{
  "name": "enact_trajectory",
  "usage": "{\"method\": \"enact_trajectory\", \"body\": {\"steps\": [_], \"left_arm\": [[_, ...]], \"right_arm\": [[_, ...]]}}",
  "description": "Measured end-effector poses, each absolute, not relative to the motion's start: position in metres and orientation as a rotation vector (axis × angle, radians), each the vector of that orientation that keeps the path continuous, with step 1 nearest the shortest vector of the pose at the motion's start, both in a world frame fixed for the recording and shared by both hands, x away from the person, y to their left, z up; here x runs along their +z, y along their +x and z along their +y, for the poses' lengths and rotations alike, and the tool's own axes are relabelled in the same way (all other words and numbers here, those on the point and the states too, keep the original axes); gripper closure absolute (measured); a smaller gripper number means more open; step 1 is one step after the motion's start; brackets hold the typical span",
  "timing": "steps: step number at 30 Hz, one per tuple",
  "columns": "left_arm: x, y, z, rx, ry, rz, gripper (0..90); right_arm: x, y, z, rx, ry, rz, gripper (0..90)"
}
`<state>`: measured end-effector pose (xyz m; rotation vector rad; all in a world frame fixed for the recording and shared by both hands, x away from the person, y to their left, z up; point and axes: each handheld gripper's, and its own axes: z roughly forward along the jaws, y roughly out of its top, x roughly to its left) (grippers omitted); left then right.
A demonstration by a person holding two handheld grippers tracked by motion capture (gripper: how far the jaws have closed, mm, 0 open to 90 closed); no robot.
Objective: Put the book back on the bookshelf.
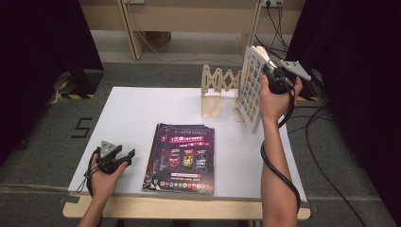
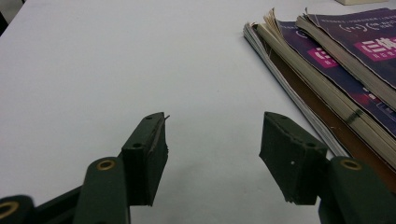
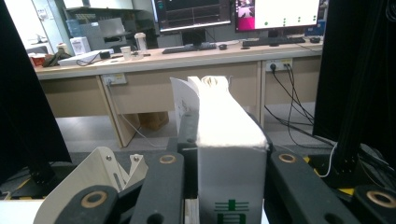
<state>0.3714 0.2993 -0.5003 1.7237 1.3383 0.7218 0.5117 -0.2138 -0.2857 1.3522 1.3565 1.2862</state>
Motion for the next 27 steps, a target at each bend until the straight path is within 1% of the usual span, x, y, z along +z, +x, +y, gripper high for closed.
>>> {"method": "enact_trajectory", "body": {"steps": [27], "left_arm": [[-0.5,0.372,0.299,0.72,1.722,1.34,40.3]], "right_arm": [[-0.287,0.532,-0.21,1.28,1.359,1.338,74.8]]}}
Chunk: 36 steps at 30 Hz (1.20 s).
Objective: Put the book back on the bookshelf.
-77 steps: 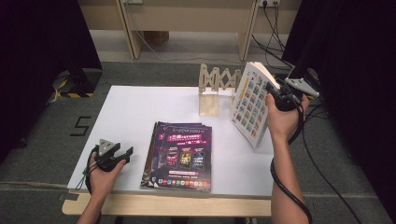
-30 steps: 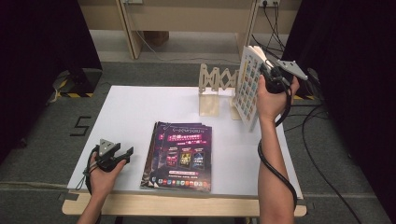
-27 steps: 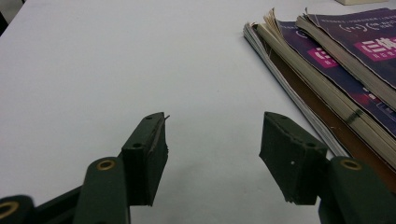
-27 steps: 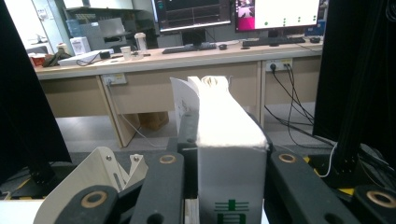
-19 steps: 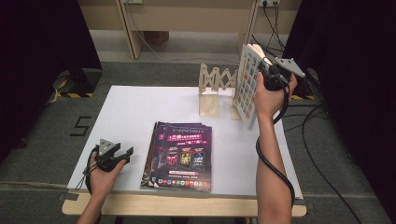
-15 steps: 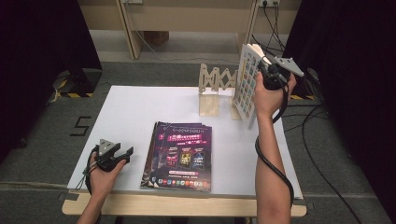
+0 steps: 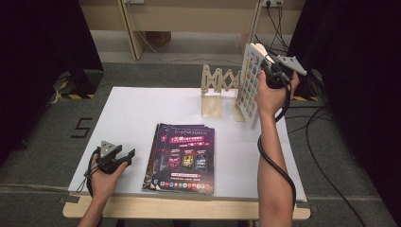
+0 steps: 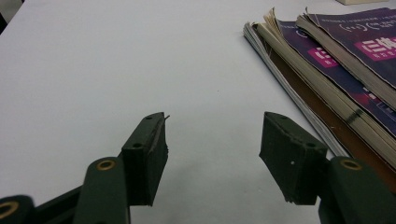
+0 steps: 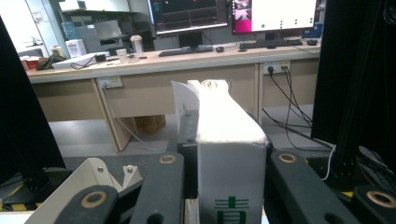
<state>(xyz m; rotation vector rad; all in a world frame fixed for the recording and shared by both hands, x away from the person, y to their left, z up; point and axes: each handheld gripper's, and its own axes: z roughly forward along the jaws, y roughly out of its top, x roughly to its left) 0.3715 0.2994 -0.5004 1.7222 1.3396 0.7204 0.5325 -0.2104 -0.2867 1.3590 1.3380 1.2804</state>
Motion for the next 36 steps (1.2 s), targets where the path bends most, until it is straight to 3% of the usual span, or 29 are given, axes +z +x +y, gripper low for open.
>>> {"method": "enact_trajectory", "body": {"steps": [18,36], "left_arm": [[-0.501,0.372,0.3,0.713,1.722,1.338,40.2],[-0.501,0.372,0.298,0.724,1.736,1.332,40.5]], "right_arm": [[-0.305,0.544,-0.204,1.261,1.344,1.35,74.7],[-0.331,0.514,-0.217,1.243,1.32,1.362,72.6]]}}
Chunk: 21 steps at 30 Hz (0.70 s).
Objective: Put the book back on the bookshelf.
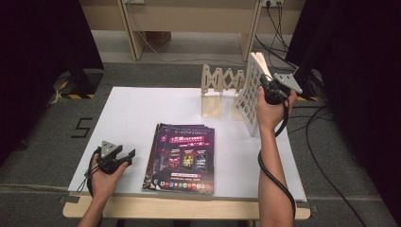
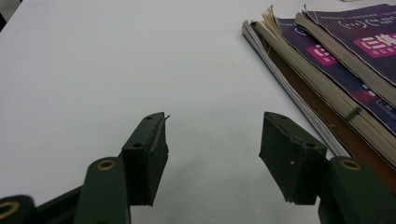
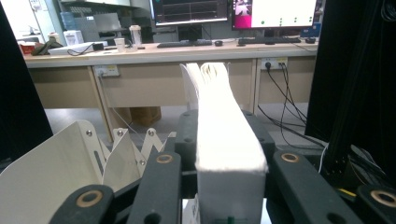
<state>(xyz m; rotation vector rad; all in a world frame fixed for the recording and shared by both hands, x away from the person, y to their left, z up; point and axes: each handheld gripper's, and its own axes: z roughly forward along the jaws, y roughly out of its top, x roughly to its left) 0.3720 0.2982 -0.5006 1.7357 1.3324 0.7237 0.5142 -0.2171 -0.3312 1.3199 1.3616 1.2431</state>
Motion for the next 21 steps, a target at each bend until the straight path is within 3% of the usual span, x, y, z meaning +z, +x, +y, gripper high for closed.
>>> {"method": "enact_trajectory", "body": {"steps": [13,21], "left_arm": [[-0.501,0.372,0.298,0.723,1.733,1.332,40.4],[-0.501,0.372,0.299,0.719,1.731,1.332,40.3]], "right_arm": [[-0.317,0.513,-0.218,1.216,1.336,1.401,61.1],[-0.321,0.52,-0.214,1.186,1.352,1.41,60.8]]}}
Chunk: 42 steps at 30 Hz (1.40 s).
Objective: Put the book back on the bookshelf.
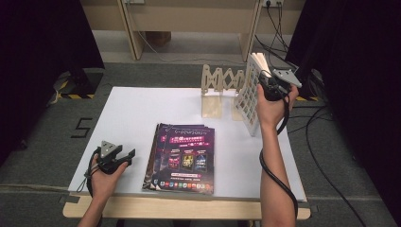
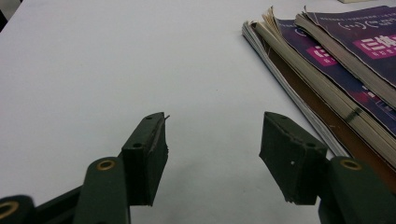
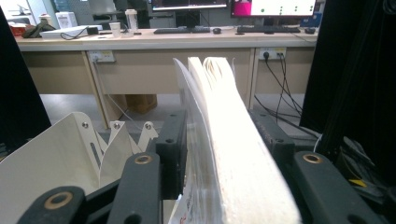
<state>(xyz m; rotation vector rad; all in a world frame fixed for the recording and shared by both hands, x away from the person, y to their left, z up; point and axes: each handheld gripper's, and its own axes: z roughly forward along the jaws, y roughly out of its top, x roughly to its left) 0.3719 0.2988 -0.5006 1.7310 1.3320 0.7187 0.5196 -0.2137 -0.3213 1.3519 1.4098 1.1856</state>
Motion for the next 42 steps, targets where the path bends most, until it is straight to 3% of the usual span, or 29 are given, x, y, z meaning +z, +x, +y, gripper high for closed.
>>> {"method": "enact_trajectory", "body": {"steps": [22,42], "left_arm": [[-0.5,0.372,0.298,0.726,1.746,1.326,40.4],[-0.501,0.372,0.297,0.724,1.747,1.33,40.4]], "right_arm": [[-0.322,0.526,-0.214,1.108,1.401,1.472,73.7],[-0.31,0.529,-0.213,1.159,1.397,1.472,74.9]]}}
